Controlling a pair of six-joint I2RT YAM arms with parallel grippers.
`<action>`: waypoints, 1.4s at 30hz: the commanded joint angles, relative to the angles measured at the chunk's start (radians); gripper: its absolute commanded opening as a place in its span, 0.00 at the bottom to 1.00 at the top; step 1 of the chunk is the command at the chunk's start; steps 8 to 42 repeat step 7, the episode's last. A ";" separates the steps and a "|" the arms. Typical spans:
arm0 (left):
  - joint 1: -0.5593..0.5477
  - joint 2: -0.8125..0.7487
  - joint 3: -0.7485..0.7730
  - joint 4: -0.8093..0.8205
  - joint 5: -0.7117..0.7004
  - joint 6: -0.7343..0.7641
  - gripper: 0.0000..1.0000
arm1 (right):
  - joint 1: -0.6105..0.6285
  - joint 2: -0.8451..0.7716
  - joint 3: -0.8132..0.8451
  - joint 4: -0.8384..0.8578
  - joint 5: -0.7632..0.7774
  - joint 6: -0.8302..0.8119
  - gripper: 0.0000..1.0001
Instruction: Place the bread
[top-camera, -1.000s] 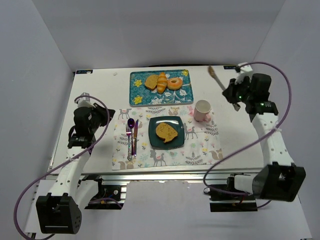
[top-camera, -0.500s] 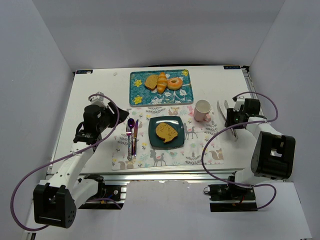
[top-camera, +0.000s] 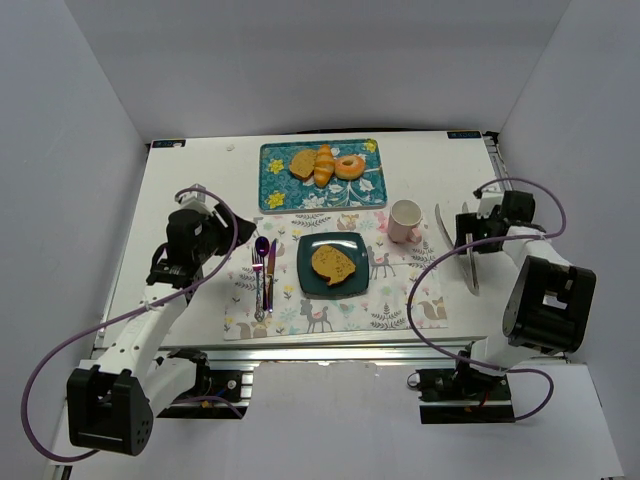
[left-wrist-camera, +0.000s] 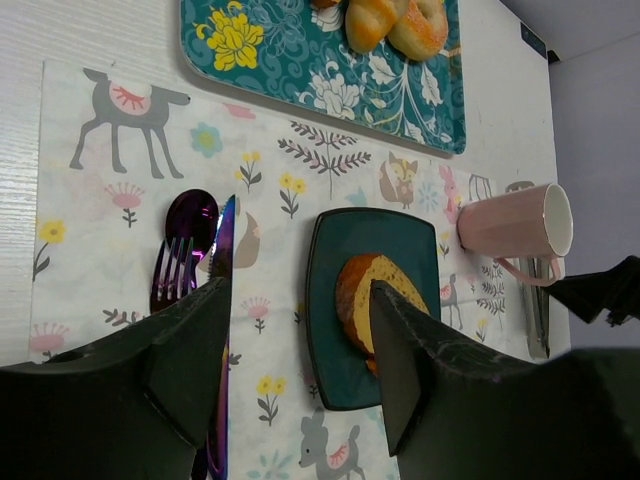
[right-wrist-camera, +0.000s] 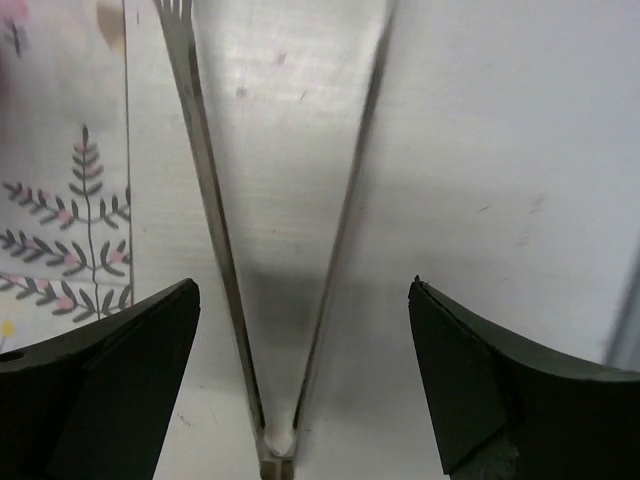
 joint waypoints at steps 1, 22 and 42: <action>-0.004 -0.003 0.052 -0.007 -0.021 0.016 0.68 | 0.005 -0.078 0.145 -0.029 0.055 -0.021 0.89; -0.002 0.004 0.055 -0.007 -0.028 0.014 0.62 | 0.096 -0.141 0.367 -0.052 0.004 -0.028 0.90; -0.002 0.004 0.055 -0.007 -0.028 0.014 0.62 | 0.096 -0.141 0.367 -0.052 0.004 -0.028 0.90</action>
